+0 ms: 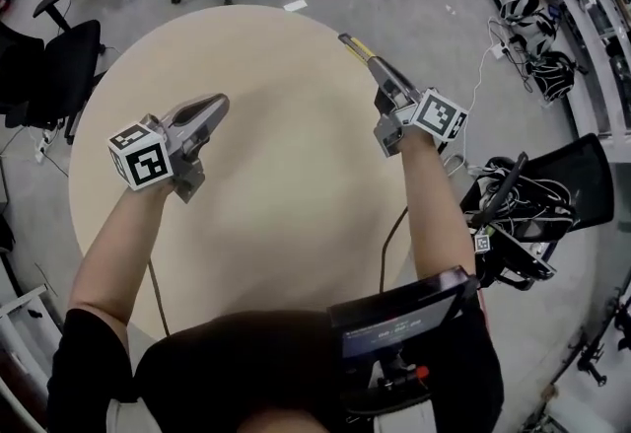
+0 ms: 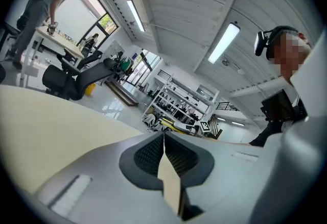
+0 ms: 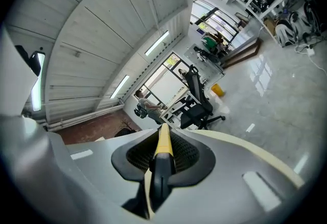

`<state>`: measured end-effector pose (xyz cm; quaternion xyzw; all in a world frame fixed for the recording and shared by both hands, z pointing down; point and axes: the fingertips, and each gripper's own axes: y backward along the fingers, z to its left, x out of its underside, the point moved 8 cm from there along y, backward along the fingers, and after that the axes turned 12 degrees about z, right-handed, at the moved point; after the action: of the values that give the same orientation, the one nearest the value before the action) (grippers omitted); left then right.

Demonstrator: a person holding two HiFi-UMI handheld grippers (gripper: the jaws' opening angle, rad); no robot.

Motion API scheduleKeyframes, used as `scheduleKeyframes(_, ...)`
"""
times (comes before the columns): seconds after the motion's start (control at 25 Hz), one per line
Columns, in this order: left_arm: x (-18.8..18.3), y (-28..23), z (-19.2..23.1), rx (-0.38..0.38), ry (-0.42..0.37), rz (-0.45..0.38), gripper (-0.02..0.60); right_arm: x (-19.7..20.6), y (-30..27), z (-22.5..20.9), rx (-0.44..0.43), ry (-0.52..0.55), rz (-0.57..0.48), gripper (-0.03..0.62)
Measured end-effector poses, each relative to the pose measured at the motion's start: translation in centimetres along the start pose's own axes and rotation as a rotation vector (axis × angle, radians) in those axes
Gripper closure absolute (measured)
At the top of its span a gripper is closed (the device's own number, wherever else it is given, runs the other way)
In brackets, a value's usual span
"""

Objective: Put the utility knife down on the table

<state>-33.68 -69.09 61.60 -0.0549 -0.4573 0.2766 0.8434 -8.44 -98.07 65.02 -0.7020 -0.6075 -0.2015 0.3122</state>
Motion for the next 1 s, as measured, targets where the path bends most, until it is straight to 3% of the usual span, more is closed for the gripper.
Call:
scheduleKeyframes(0.44,3.6,-4.5,4.2,0.03,0.05,0.053,0.575,2.9,-6.3,-7.0,0.108,-0.107,0.105,0.507)
scheduleKeyframes(0.76,5.4,-5.5,4.9,0.04,0.03,0.085,0.575,3.6,-9.7,-8.9,0.133,-0.067,0.156,0.507)
scheduleKeyframes(1.0,6.3,-5.6,5.6,0.058,0.053,0.09,0.575,3.3,-11.8,-9.3,0.207,0.017,0.227,0.499)
